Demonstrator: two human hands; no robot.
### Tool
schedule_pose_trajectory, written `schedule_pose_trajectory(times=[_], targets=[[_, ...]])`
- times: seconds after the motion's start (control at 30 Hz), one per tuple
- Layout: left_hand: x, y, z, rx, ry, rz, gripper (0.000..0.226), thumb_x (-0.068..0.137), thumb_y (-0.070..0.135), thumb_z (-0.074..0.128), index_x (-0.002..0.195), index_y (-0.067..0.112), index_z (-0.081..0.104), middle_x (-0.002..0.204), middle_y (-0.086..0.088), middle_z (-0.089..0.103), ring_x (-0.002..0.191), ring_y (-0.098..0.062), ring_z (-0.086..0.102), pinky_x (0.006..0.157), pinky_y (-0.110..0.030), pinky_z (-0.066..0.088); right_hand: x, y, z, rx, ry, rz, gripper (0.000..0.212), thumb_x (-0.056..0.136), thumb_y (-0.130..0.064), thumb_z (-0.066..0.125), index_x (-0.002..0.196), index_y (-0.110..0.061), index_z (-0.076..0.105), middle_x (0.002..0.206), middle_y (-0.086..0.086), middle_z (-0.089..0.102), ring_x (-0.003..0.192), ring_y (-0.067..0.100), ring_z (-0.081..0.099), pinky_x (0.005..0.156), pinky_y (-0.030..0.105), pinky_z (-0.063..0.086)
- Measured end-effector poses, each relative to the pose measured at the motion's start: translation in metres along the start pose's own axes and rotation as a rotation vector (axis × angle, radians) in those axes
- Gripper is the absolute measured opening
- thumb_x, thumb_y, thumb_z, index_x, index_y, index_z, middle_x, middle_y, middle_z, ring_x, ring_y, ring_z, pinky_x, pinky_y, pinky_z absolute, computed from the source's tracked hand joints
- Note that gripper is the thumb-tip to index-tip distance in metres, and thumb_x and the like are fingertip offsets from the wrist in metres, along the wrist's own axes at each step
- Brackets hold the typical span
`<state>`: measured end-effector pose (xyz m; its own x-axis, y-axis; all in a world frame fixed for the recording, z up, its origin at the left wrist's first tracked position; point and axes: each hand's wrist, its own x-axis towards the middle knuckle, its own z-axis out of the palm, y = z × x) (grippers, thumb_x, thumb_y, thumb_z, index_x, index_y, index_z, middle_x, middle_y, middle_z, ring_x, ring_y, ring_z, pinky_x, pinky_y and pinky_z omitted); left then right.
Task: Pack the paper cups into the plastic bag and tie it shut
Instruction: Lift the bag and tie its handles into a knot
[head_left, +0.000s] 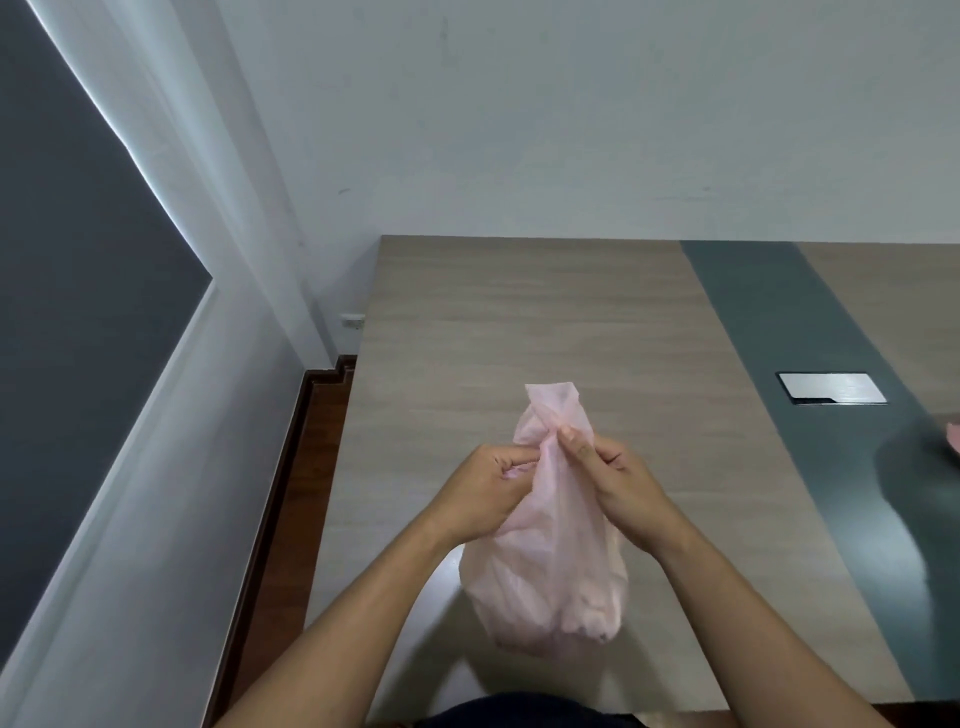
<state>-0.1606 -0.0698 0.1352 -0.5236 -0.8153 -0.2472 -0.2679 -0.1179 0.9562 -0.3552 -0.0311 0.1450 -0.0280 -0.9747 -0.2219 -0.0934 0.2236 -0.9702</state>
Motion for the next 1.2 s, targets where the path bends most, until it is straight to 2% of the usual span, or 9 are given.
schedule_pose_trajectory(times=[0.13,0.2,0.33,0.43,0.63,0.77,0.93,1.07,1.2], targets=[[-0.008,-0.007,-0.012,-0.246,0.059,-0.014,0.035,0.106,0.023,0.075,0.141,0.030,0.075,0.119,0.019,0.082,0.106,-0.001,0.077,0.093,-0.024,0.062,0.009,0.003,-0.004,0.324,0.152,0.049,0.045,0.116,-0.036,0.052,0.120,-0.002,0.081,0.124,0.022,0.081,0.122,0.041,0.075,0.111,0.052,0.057],[-0.007,-0.017,-0.019,-0.277,0.227,-0.062,0.039,0.109,0.024,0.071,0.147,0.031,0.067,0.104,0.006,0.078,0.090,-0.016,0.077,0.088,-0.033,0.061,0.011,0.002,-0.008,0.470,0.222,0.063,0.040,0.117,-0.030,0.048,0.120,0.001,0.073,0.121,0.028,0.079,0.119,0.040,0.077,0.107,0.052,0.058],[0.001,-0.025,-0.030,-0.585,0.430,-0.108,0.033,0.116,0.030,0.053,0.123,0.008,0.077,0.067,0.000,0.054,0.067,-0.015,0.056,0.081,-0.037,0.047,0.013,0.006,-0.011,0.566,0.212,0.039,0.035,0.118,-0.027,0.044,0.089,-0.015,0.058,0.075,0.007,0.058,0.070,0.022,0.062,0.087,0.039,0.050],[0.003,-0.014,-0.030,-0.621,0.458,-0.042,0.050,0.116,0.044,0.044,0.121,0.006,0.076,0.097,-0.005,0.077,0.099,-0.020,0.073,0.100,-0.036,0.056,0.013,0.010,-0.006,0.432,0.160,0.037,0.034,0.112,-0.043,0.054,0.085,-0.021,0.054,0.071,-0.003,0.042,0.067,0.016,0.038,0.071,0.028,0.042],[0.006,0.006,-0.019,-0.612,0.308,0.052,0.062,0.109,0.060,0.038,0.142,0.019,0.071,0.147,-0.002,0.073,0.146,-0.012,0.060,0.126,-0.042,0.045,0.003,-0.007,0.002,-0.178,-0.134,-0.051,0.048,0.093,-0.046,0.087,0.137,-0.038,0.071,0.108,-0.016,0.082,0.098,0.006,0.077,0.093,0.025,0.060],[0.005,0.016,-0.006,-0.595,0.222,0.066,0.056,0.109,0.062,0.039,0.156,0.038,0.059,0.160,0.003,0.063,0.152,-0.006,0.052,0.125,-0.036,0.043,0.006,0.001,0.019,-0.327,-0.054,-0.098,0.012,0.104,-0.033,0.076,0.094,-0.038,0.082,0.079,-0.015,0.075,0.075,0.001,0.064,0.070,0.029,0.050],[-0.008,-0.003,-0.018,-0.267,0.222,0.102,0.060,0.089,0.071,0.068,0.144,0.048,0.055,0.148,0.027,0.065,0.136,0.005,0.063,0.108,-0.020,0.055,0.004,0.000,0.026,-0.179,0.031,-0.049,0.010,0.104,-0.032,0.075,0.103,-0.031,0.085,0.093,0.001,0.083,0.084,0.006,0.073,0.079,0.032,0.056],[-0.007,-0.012,-0.015,-0.138,0.394,0.113,0.046,0.109,0.063,0.053,0.143,0.036,0.068,0.146,0.027,0.067,0.151,-0.010,0.054,0.125,-0.039,0.045,-0.002,-0.006,0.030,-0.100,-0.105,-0.107,0.021,0.105,-0.031,0.075,0.120,-0.020,0.084,0.110,0.003,0.085,0.106,0.023,0.080,0.093,0.040,0.063],[-0.006,-0.005,-0.013,-0.371,0.570,0.091,0.058,0.116,0.060,0.034,0.119,0.026,0.081,0.128,0.003,0.082,0.122,-0.022,0.076,0.107,-0.046,0.059,0.008,0.001,0.032,0.153,0.030,0.014,0.033,0.110,-0.038,0.064,0.106,-0.008,0.077,0.079,-0.004,0.066,0.072,0.013,0.059,0.065,0.022,0.044]])
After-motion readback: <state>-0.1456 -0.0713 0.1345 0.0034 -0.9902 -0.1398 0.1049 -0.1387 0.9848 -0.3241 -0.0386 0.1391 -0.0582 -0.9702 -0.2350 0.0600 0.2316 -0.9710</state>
